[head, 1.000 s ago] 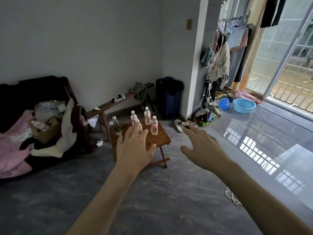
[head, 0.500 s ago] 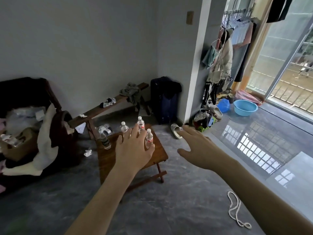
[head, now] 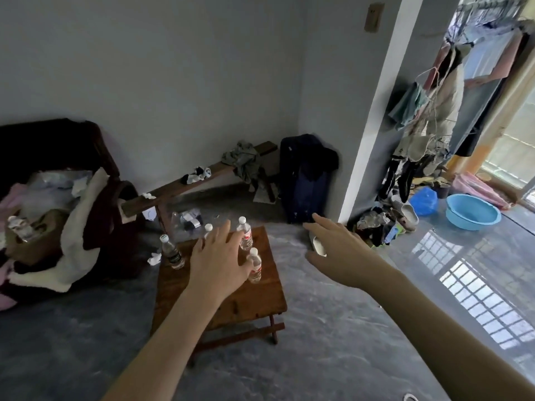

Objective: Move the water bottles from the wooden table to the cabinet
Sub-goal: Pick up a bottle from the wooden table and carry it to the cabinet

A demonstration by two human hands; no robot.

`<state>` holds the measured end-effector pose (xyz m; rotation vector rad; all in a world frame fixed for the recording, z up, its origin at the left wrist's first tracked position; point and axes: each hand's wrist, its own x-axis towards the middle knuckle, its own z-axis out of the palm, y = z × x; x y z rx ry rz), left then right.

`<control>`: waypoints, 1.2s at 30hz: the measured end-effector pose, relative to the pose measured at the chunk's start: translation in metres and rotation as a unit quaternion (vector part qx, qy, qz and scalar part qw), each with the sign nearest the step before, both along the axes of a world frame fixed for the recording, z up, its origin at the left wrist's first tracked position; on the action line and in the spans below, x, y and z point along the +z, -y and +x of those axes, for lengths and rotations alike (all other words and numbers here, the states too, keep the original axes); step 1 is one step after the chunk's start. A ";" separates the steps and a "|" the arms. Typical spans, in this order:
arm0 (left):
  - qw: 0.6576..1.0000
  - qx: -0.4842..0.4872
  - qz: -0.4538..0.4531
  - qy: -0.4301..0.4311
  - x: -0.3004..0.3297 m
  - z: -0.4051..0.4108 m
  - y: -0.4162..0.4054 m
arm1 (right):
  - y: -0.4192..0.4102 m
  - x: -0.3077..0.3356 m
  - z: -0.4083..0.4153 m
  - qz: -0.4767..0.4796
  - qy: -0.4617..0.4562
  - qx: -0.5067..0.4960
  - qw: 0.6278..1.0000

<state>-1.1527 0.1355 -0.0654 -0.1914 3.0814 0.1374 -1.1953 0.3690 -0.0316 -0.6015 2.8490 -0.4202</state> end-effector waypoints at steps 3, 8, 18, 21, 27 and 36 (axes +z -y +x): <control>1.000 0.029 -0.004 0.004 -0.003 -0.033 -0.007 | -0.001 -0.006 -0.052 0.002 0.006 0.034 0.999; 0.997 0.073 0.005 0.038 -0.022 -0.059 -0.009 | 0.010 -0.032 -0.112 -0.019 0.024 0.068 0.997; 0.988 0.127 0.027 0.083 -0.062 -0.113 0.033 | 0.060 -0.083 -0.193 -0.015 0.079 0.125 0.989; 0.987 0.133 0.042 0.080 -0.066 -0.143 0.059 | 0.076 -0.093 -0.219 -0.009 0.088 0.126 0.988; 0.986 0.108 0.075 0.106 -0.080 -0.209 0.101 | 0.106 -0.106 -0.270 -0.003 0.107 0.104 0.989; 0.979 0.034 0.107 0.171 -0.159 -0.260 0.114 | 0.129 -0.167 -0.310 -0.027 0.137 0.045 0.989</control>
